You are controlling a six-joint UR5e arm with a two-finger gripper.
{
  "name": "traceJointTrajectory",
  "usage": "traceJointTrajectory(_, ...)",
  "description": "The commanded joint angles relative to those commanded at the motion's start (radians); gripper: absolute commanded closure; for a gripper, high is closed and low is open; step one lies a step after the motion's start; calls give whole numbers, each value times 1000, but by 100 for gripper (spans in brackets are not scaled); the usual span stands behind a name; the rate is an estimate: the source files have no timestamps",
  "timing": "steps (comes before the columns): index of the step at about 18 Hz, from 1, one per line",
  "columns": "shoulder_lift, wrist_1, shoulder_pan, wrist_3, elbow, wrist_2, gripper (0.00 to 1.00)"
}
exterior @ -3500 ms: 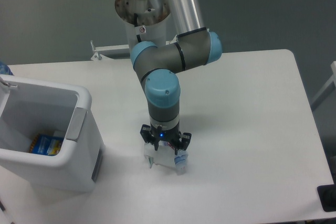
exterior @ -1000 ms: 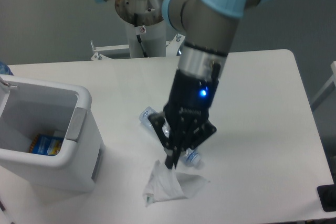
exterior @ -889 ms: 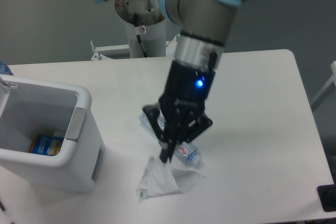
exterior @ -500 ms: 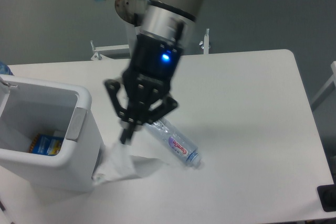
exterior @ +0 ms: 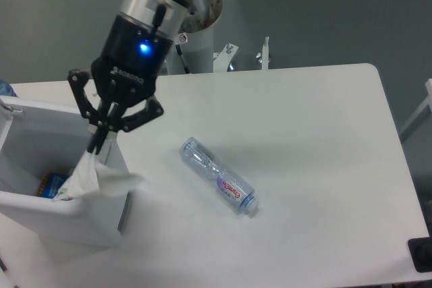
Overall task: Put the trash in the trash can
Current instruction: 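Lower the tissue into the bin and open the gripper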
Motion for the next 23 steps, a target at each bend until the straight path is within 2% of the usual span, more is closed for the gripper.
traceJointTrajectory(6,9,-2,-51,-9,-25,2,95)
traceJointTrajectory(9,8,2,-57,1,-35,3,85)
traceJointTrajectory(10,8,2,-58,2,-38,2,73)
traceJointTrajectory(11,8,3,-58,3,-41,2,65)
traceJointTrajectory(15,5,3,-58,38,-43,2,41)
traceJointTrajectory(19,-2,3,-57,44,-34,2,38)
traceJointTrajectory(23,-2,2,1,60,-25,8,34)
